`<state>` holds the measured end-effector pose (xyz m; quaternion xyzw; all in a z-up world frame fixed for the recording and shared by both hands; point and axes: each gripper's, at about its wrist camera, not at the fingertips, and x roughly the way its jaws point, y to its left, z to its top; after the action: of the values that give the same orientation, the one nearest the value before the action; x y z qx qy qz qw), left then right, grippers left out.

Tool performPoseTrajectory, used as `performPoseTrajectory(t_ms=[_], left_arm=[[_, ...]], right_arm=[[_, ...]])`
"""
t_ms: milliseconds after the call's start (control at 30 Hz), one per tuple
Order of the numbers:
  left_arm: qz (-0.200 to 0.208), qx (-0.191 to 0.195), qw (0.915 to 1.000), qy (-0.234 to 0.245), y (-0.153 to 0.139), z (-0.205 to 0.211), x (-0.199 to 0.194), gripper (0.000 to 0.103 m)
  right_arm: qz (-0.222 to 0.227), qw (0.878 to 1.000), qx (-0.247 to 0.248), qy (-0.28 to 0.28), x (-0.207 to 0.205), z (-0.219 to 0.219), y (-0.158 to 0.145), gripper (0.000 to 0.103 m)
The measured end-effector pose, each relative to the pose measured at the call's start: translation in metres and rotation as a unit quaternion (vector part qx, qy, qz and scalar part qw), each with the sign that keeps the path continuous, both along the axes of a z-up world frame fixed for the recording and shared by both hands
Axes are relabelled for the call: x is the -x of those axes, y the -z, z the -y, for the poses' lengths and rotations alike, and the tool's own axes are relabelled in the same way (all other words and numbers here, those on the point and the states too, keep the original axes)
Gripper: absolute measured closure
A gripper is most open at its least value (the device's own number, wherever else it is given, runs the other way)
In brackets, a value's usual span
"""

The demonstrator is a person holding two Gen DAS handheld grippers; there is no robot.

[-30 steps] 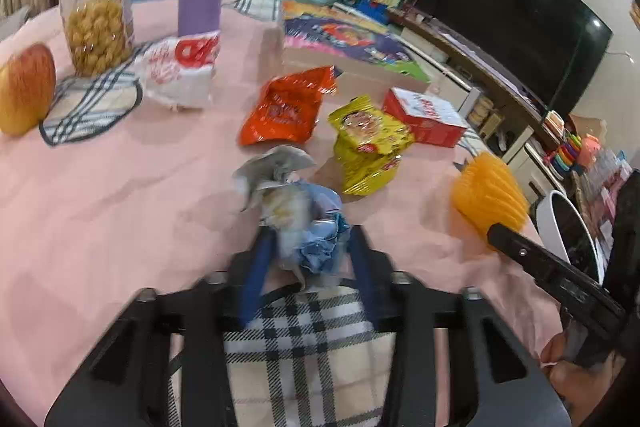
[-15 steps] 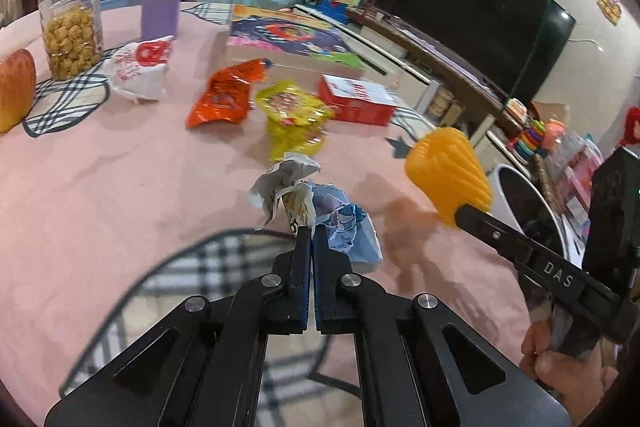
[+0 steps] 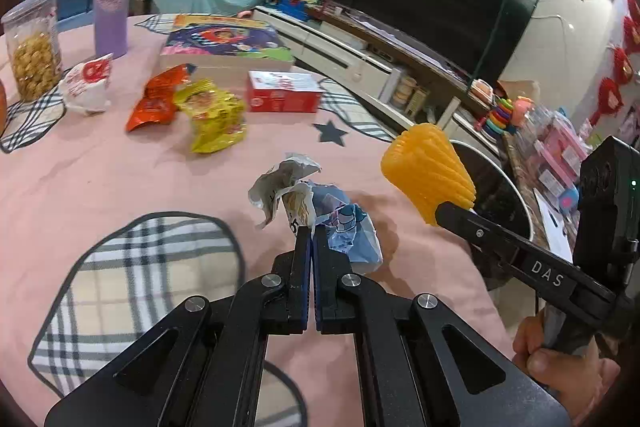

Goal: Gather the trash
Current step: 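Carry the blue wrapper and yellow foam net over the bin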

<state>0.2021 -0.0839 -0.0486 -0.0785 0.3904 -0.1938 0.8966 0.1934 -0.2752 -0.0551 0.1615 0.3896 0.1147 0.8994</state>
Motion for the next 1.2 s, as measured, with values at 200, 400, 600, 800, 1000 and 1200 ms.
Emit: performPoseTrajectory(t_ms=[200, 400, 600, 800, 1000, 1200], left_arm=[[0.004, -0.001, 0.9998, 0.022, -0.006, 0.020, 0.005, 0.102], [0.007, -0.005, 0.9990, 0.044, -0.011, 0.044, 0.007, 0.102], [0.013, -0.010, 0.9976, 0.067, -0.017, 0.070, 0.009, 0.102], [0.019, -0.015, 0.9959, 0.087, -0.022, 0.095, 0.010, 0.102], [0.024, -0.020, 0.9942, 0.103, -0.026, 0.114, 0.011, 0.102], [0.028, -0.024, 0.9924, 0.117, -0.029, 0.131, 0.011, 0.102]], right_arm=[[0.007, 1.000, -0.001, 0.015, 0.012, 0.017, -0.008, 0.089], [0.015, 0.999, 0.001, 0.031, 0.026, 0.037, -0.015, 0.089], [0.018, 0.999, 0.002, 0.051, 0.035, 0.060, -0.019, 0.089], [0.022, 0.997, 0.003, 0.071, 0.041, 0.079, -0.022, 0.089], [0.023, 0.996, 0.003, 0.090, 0.046, 0.097, -0.022, 0.089], [0.021, 0.994, 0.004, 0.103, 0.050, 0.111, -0.021, 0.089]])
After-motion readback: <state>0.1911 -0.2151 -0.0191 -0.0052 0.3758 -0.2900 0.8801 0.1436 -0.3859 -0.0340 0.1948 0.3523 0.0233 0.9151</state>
